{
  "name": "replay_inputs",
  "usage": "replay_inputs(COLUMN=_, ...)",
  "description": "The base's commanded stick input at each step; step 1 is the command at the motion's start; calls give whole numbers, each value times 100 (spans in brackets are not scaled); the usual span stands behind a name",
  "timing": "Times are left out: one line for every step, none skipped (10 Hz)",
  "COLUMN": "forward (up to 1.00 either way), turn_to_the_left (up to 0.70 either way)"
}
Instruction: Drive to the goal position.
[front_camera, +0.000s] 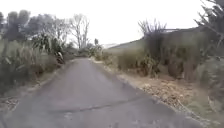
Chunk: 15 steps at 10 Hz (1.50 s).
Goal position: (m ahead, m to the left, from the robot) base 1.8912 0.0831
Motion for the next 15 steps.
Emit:
replay_inputs(forward=100, turn_to_the_left=40)
replay_inputs(forward=100, turn_to_the_left=40)
replay_inputs(forward=100, turn_to_the_left=40)
replay_inputs(forward=100, turn_to_the_left=40)
replay_inputs(forward=100, turn_to_the_left=40)
replay_inputs(forward=100, turn_to_the_left=40)
replay_inputs(forward=100, turn_to_the_left=27)
replay_inputs(forward=100, turn_to_the_left=13)
replay_inputs(forward=100, turn_to_the_left=0)
replay_inputs(forward=95, turn_to_the_left=0)
replay_inputs(forward=90, turn_to_the_left=0)
replay_inputs(forward=85, turn_to_the_left=0)
replay_inputs(forward=81, turn_to_the_left=0)
replay_inputs(forward=76, turn_to_the_left=0)
replay_inputs(forward=71, turn_to_the_left=0)
